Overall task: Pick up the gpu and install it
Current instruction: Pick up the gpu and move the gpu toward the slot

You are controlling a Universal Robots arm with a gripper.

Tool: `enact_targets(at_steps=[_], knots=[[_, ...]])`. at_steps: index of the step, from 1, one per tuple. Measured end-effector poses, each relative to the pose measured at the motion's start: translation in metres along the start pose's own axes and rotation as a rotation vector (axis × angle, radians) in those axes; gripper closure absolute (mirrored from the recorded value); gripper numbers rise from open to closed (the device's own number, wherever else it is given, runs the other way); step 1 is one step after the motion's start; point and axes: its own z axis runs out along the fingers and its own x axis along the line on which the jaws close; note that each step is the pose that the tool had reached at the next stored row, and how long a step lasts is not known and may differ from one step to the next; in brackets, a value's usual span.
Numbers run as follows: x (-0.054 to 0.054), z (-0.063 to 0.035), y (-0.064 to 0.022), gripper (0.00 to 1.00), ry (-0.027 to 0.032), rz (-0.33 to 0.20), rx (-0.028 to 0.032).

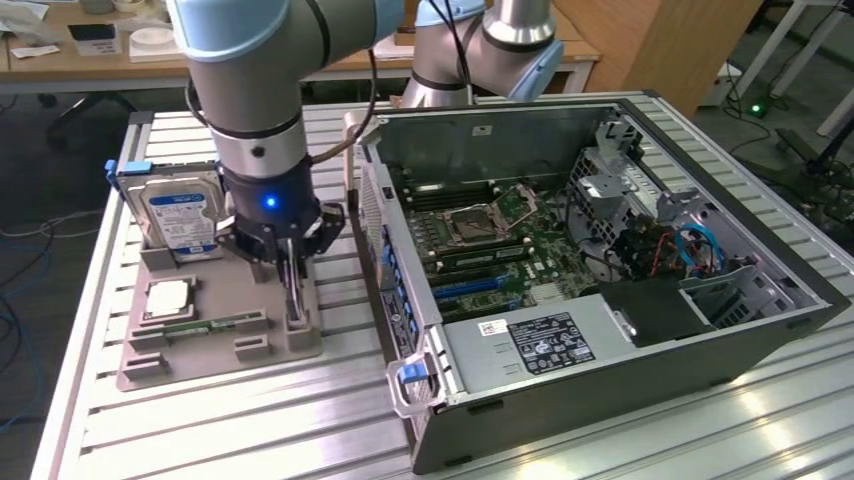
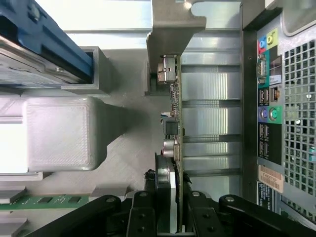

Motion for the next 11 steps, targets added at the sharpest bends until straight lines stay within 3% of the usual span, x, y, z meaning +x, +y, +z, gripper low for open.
enact_targets(at_steps=[11], knots=[[-0.001, -0.0305, 0.0012, 0.72, 0.0000, 0.000, 0.0000]])
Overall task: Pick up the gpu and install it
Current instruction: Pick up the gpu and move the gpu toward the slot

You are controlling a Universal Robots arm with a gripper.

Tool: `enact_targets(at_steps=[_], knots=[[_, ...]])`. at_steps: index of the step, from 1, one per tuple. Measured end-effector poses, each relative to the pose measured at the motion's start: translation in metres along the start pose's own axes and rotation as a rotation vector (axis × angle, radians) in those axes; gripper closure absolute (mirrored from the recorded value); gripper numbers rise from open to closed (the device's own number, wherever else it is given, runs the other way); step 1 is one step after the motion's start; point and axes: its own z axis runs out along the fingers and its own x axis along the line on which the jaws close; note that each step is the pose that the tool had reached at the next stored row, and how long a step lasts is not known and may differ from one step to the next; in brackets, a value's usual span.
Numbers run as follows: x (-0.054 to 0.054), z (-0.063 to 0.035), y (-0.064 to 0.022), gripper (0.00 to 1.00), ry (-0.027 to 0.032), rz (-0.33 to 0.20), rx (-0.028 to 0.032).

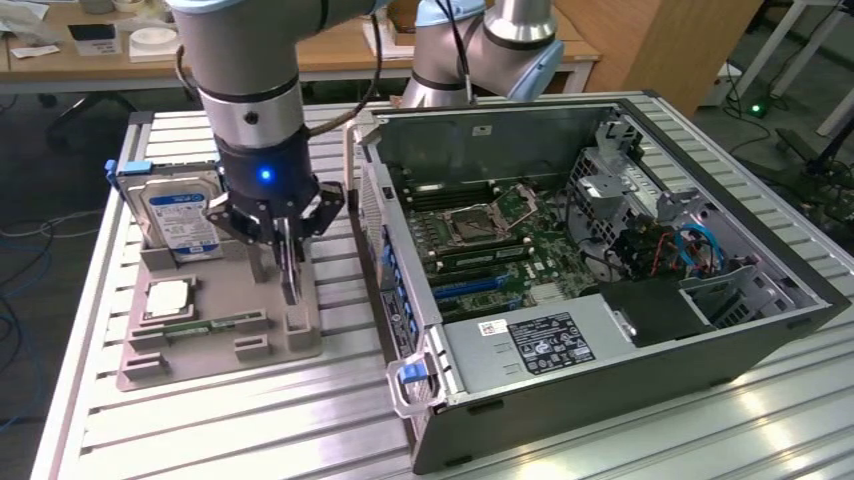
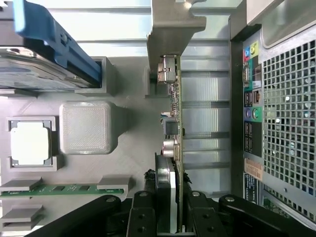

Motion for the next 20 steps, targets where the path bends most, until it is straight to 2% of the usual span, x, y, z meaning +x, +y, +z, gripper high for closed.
enact_targets(at_steps=[20], knots=[[-0.002, -0.0709, 0.0028, 0.72, -0.0001, 0.000, -0.0001]])
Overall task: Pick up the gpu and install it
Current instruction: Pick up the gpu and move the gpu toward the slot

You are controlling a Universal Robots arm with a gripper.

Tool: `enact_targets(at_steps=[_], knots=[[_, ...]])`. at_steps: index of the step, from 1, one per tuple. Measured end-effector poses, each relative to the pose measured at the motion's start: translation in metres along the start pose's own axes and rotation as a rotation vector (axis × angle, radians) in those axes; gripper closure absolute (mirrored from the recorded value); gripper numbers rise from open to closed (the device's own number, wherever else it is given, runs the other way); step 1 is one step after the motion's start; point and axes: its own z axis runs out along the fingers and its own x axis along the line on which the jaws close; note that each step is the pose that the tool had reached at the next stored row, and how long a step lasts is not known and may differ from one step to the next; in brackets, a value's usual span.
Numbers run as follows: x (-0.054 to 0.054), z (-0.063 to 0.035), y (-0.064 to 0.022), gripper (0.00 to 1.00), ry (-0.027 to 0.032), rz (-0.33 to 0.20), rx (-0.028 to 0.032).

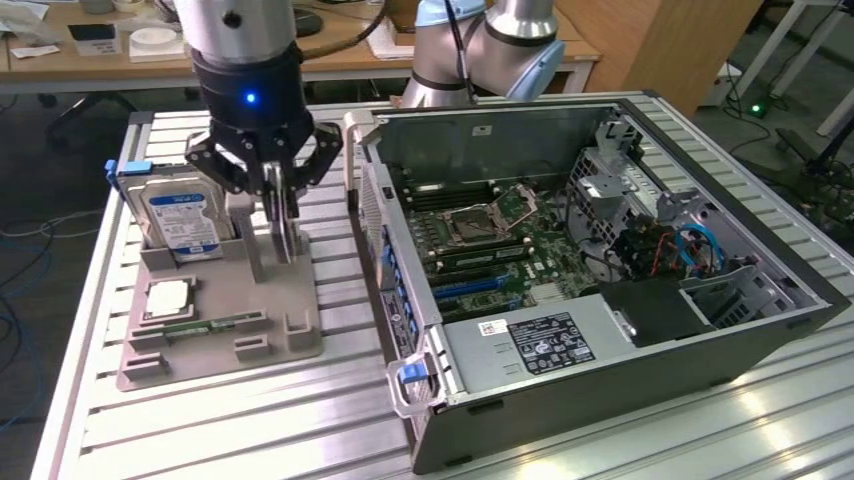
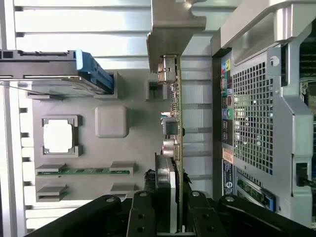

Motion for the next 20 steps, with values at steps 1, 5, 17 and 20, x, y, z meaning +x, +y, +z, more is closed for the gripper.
enact_targets(at_steps=[1, 5, 17, 20], knots=[[0.000, -0.0040, 0.0001, 0.72, 0.0001, 0.000, 0.0001], [-0.001, -0.0189, 0.0007, 0.72, 0.0000, 0.000, 0.0000], [-0.002, -0.0473, 0.0018, 0.72, 0.0123, 0.000, -0.0005], [-0.002, -0.0476, 0.0019, 0.72, 0.0195, 0.001, -0.0018]])
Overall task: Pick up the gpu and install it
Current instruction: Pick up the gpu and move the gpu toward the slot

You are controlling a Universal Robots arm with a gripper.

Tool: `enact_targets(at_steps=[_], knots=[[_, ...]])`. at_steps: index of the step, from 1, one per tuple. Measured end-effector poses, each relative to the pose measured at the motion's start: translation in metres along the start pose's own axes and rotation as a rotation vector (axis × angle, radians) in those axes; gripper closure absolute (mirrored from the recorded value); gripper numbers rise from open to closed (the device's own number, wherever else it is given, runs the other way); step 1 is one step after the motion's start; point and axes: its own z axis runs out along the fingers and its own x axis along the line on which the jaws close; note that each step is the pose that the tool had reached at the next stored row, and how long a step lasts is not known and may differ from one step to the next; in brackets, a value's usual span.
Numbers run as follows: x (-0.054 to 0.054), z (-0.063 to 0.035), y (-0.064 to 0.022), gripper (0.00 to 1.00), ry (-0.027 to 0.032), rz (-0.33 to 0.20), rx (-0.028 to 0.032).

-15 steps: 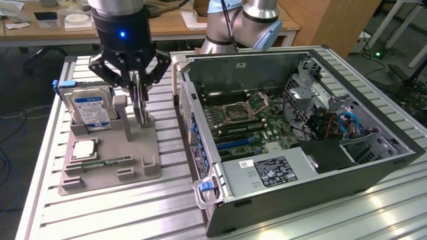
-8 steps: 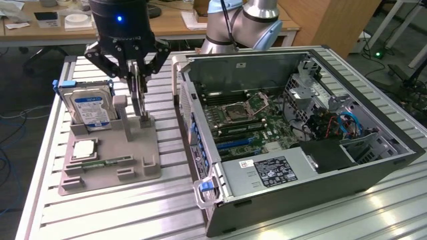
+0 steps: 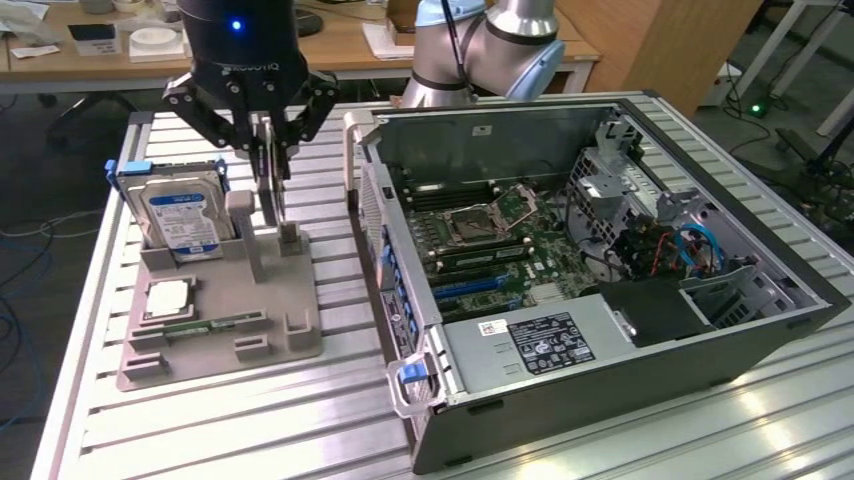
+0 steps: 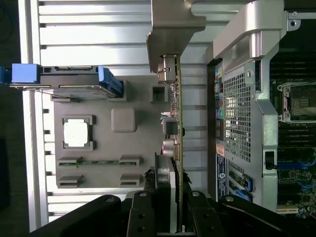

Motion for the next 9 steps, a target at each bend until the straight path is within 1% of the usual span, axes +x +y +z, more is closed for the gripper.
enact_targets(at_steps=[5, 7, 9], knots=[[-0.0001, -0.0009, 0.0001, 0.72, 0.0003, 0.000, 0.0002], [-0.0001, -0.0040, 0.0002, 0.72, 0.0001, 0.000, 0.0000], [-0.0002, -0.0092, 0.0004, 0.72, 0.0000, 0.000, 0.0000]])
